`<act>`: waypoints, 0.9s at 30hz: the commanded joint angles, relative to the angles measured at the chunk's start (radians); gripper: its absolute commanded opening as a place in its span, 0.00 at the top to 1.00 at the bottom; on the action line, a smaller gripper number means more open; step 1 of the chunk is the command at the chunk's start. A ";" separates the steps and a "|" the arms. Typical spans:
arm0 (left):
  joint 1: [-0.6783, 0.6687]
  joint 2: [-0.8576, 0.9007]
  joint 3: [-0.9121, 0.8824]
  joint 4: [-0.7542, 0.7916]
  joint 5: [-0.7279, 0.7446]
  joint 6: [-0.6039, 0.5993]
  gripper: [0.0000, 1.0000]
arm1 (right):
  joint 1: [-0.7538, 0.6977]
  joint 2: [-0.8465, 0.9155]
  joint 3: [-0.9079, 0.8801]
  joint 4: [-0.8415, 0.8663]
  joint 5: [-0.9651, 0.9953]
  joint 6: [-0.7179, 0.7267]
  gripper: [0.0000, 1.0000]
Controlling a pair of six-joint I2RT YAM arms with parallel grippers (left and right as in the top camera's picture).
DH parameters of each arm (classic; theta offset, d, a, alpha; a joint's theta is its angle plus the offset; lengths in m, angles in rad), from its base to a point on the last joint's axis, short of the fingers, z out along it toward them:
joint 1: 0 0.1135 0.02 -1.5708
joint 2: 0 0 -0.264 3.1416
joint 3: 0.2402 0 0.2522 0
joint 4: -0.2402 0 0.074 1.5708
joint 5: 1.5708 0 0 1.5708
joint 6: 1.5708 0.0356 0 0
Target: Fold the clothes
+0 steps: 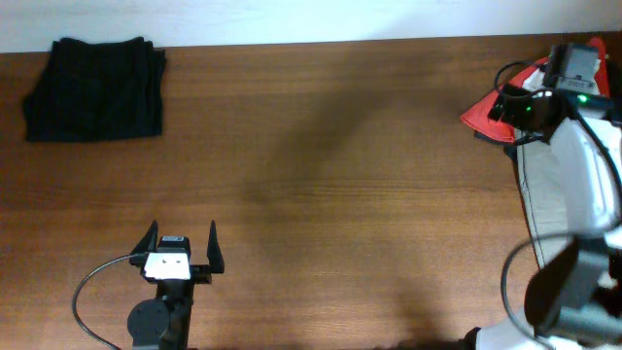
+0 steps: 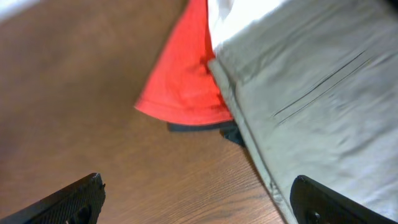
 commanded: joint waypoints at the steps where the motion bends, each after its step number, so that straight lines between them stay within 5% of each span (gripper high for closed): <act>1: 0.004 -0.009 -0.008 -0.001 -0.014 0.013 0.01 | -0.002 -0.171 0.009 0.004 0.010 0.006 0.01; 11: 0.004 -0.009 -0.008 -0.001 -0.014 0.013 0.01 | -0.002 -0.455 0.009 -0.007 0.010 0.005 0.01; 18: 0.004 -0.009 -0.008 -0.001 -0.014 0.013 0.01 | -0.002 -0.574 -0.016 -0.165 -0.036 0.005 0.01; 27: 0.004 -0.009 -0.008 -0.001 -0.014 0.013 0.01 | -0.001 -0.926 -0.524 0.166 -0.243 0.005 0.01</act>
